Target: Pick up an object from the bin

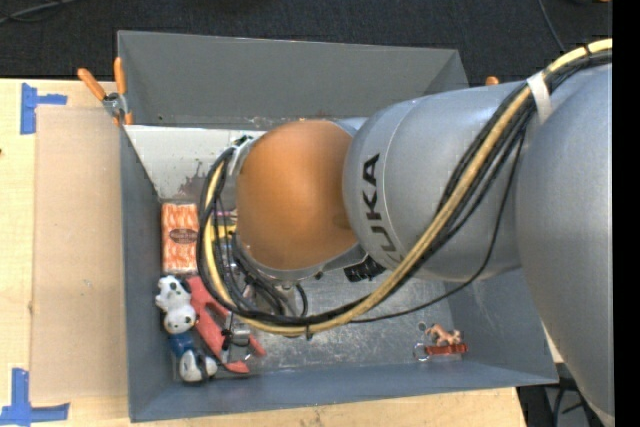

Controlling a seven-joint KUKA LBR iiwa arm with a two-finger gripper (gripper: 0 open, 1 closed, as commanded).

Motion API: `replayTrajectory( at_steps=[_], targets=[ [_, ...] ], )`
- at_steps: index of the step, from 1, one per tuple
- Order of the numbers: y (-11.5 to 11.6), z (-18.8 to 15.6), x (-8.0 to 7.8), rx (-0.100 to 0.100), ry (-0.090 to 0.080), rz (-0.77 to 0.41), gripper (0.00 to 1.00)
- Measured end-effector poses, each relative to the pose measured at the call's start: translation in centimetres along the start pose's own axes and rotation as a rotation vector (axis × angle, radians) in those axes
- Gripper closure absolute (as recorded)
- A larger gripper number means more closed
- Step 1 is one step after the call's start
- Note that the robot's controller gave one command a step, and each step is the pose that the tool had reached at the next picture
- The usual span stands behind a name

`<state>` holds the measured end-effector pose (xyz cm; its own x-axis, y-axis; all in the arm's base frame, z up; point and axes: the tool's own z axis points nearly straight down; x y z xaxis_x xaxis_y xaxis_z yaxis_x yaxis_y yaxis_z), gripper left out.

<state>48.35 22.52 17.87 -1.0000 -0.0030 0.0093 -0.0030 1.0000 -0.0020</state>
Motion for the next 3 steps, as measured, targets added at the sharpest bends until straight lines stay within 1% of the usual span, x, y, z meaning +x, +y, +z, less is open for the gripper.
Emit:
replayTrajectory(
  at_steps=[1,2,3],
  targets=[
    [-0.1,-0.4,-0.2,-0.002,-0.007,0.005,0.0],
    [-2.8,6.2,-0.4,-0.002,-0.006,0.156,0.0],
    [-3.6,10.8,-0.1,-0.01,-0.011,0.286,0.0]
  ],
)
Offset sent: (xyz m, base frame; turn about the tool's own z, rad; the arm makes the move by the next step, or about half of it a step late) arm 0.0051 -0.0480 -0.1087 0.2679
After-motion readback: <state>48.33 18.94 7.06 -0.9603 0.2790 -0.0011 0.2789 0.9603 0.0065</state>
